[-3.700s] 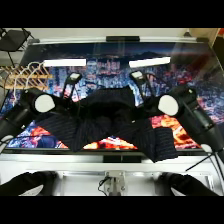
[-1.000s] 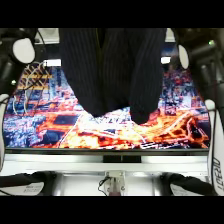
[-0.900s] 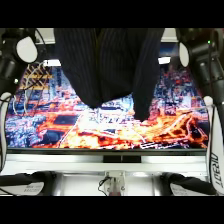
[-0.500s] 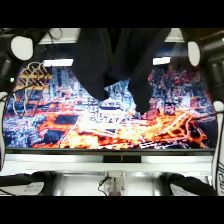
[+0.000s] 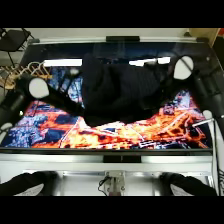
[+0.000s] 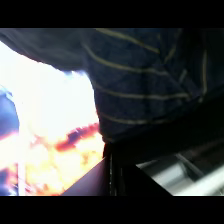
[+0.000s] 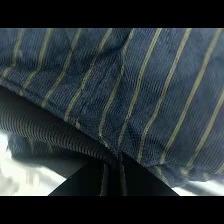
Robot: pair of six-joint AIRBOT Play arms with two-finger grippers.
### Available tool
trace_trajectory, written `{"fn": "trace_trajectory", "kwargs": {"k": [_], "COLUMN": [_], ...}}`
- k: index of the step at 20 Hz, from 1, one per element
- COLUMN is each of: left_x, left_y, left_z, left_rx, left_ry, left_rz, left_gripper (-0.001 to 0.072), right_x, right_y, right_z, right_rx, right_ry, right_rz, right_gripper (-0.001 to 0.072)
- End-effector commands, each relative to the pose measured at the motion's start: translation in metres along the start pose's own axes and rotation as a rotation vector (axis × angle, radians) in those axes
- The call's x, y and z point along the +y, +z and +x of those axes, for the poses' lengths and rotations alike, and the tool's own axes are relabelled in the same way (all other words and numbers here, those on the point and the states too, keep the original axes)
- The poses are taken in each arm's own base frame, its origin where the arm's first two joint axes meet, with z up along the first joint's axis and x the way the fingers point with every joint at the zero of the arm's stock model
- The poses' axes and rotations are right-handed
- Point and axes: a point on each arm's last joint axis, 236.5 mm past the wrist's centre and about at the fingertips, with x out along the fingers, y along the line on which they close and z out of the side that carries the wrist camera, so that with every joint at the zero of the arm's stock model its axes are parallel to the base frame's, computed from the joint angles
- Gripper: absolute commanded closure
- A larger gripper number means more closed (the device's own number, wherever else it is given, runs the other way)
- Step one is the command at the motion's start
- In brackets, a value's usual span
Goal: Fold the shirts.
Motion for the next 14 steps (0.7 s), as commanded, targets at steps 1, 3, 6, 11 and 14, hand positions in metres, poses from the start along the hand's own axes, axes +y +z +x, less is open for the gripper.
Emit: {"fn": "trace_trajectory", "kwargs": {"k": [1,3,6,11,14], "left_x": [-0.049,-0.058,-0.054,-0.027,-0.017], "left_y": [-0.042,-0.016,0.047,0.133,0.152], "left_z": [0.037,0.041,0.016,-0.053,-0.053], "left_rx": [0.028,-0.084,-0.331,-0.704,-0.746], "left_ry": [-0.154,-0.169,-0.166,-0.120,-0.106], "left_rz": [-0.030,-0.026,-0.048,-0.094,-0.116], "left_gripper": [0.0652,0.0652,0.0652,0.0652,0.0653], "right_x": [0.008,-0.003,-0.035,-0.056,-0.034], "right_y": [-0.052,-0.041,-0.018,-0.008,0.000], "right_z": [0.025,0.029,0.012,-0.023,-0.027], "right_rx": [0.214,0.163,0.025,-0.144,-0.198], "right_ry": [0.058,0.009,-0.143,-0.251,-0.149], "right_rz": [-0.009,0.021,0.097,0.297,0.362], "right_gripper": [0.0614,0.0614,0.0613,0.0204,0.0204]}}
